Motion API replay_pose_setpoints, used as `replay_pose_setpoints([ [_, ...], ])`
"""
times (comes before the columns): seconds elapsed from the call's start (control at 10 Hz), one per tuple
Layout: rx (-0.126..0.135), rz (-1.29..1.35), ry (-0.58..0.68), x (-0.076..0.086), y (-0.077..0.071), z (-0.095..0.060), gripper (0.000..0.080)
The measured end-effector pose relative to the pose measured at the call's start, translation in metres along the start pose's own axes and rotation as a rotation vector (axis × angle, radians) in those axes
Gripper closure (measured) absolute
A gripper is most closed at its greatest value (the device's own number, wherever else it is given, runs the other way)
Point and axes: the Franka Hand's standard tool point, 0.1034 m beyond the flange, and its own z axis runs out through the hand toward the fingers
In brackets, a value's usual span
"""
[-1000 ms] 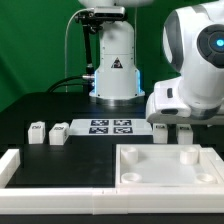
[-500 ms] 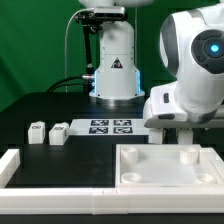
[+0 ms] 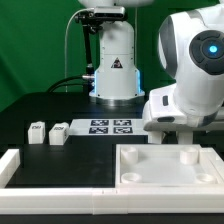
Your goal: Assemble one leg
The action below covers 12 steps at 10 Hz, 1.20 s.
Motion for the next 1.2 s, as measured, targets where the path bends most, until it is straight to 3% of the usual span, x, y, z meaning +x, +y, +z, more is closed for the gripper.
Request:
replay_pose_setpoints([
  [0.1,-0.003,0.007,0.0,-0.001,-0.002,0.001,0.0259],
  [0.2,-0.005,0.006,-0.001,-0.001,-0.002,0.001,0.0428],
  [0.3,-0.005,0.006,-0.002,-0.001,-0.002,0.002,0.0428],
  [0.4,-0.005,0.006,-0.002,-0.001,-0.002,0.002,0.0512],
  [1.1,-0.004,0.006,-0.002,-0.001,-0.002,0.001,0.0511],
  [1.2,-0.006,0.012,-0.027,-0.011,0.002,-0.009,0.0511],
])
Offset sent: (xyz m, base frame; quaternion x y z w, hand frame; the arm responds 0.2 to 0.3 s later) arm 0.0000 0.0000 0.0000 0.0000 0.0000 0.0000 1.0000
